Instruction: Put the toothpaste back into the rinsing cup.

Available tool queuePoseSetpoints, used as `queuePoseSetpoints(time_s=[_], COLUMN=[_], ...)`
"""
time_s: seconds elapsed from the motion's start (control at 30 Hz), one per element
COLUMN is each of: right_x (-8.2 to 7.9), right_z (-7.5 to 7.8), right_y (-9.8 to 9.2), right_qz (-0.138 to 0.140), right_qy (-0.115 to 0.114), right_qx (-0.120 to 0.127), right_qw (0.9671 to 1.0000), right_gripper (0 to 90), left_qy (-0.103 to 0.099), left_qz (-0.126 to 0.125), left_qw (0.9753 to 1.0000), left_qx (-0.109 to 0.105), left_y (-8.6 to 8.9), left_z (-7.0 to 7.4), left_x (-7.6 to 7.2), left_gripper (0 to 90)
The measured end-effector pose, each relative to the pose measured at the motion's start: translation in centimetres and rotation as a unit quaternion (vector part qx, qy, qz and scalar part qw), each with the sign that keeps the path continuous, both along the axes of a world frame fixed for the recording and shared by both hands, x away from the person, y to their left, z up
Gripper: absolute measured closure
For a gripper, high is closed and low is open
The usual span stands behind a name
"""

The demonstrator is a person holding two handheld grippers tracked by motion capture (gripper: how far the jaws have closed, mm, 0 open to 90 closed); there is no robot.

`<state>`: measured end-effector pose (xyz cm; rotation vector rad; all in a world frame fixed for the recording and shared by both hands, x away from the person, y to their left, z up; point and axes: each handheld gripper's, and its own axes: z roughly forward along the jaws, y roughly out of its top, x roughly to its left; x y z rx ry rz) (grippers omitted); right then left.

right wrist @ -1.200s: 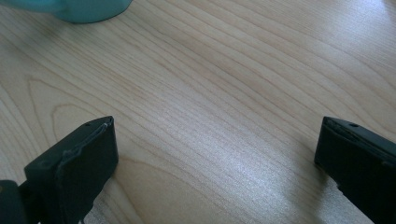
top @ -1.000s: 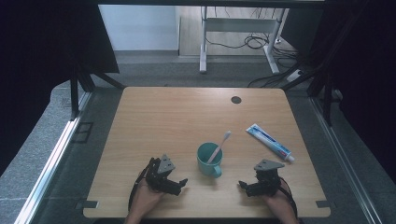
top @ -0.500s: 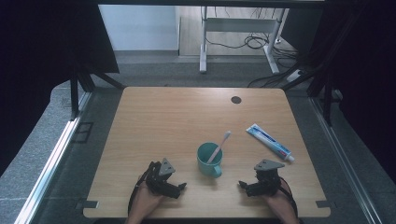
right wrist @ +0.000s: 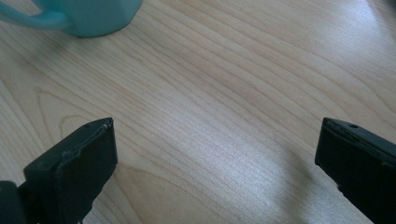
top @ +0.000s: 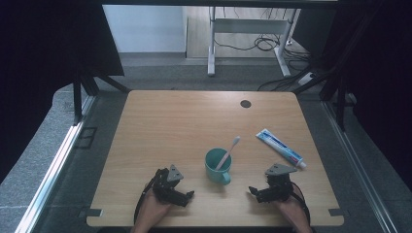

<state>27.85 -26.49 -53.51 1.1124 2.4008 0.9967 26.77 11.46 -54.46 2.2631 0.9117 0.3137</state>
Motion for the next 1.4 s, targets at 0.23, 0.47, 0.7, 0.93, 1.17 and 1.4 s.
queuePoseSetpoints(time_s=[0.23,0.47,0.7,0.93,1.17,1.4], right_x=[0.0,0.2,0.4,1.0,1.6,2.4], right_z=[0.3,0.5,0.8,1.1,1.3,1.8], right_y=[0.1,0.3,0.3,-0.2,-0.8,-1.3], right_qz=[0.002,0.014,0.018,0.016,0.01,0.009], right_qy=[-0.001,0.004,0.011,0.018,0.026,0.032], right_qx=[0.003,0.005,0.007,0.002,-0.001,-0.013], right_qw=[1.0,0.9999,0.9997,0.9997,0.9996,0.9994], right_gripper=[0.0,0.0,0.0,0.0,0.0,0.0], left_qy=[-0.001,-0.002,-0.002,-0.002,-0.002,-0.002], left_qz=[0.006,0.009,0.01,0.01,0.011,0.012], left_qw=[1.0,1.0,1.0,0.9999,0.9999,0.9999], left_qx=[0.0,-0.001,-0.001,-0.001,0.0,-0.001], left_y=[0.0,0.1,0.1,0.1,0.1,0.1], left_z=[0.0,0.0,0.0,0.0,0.0,0.0], left_x=[0.0,0.0,0.0,0.0,0.0,0.0], left_gripper=[0.7,1.7,1.8,1.9,2.1,2.4])
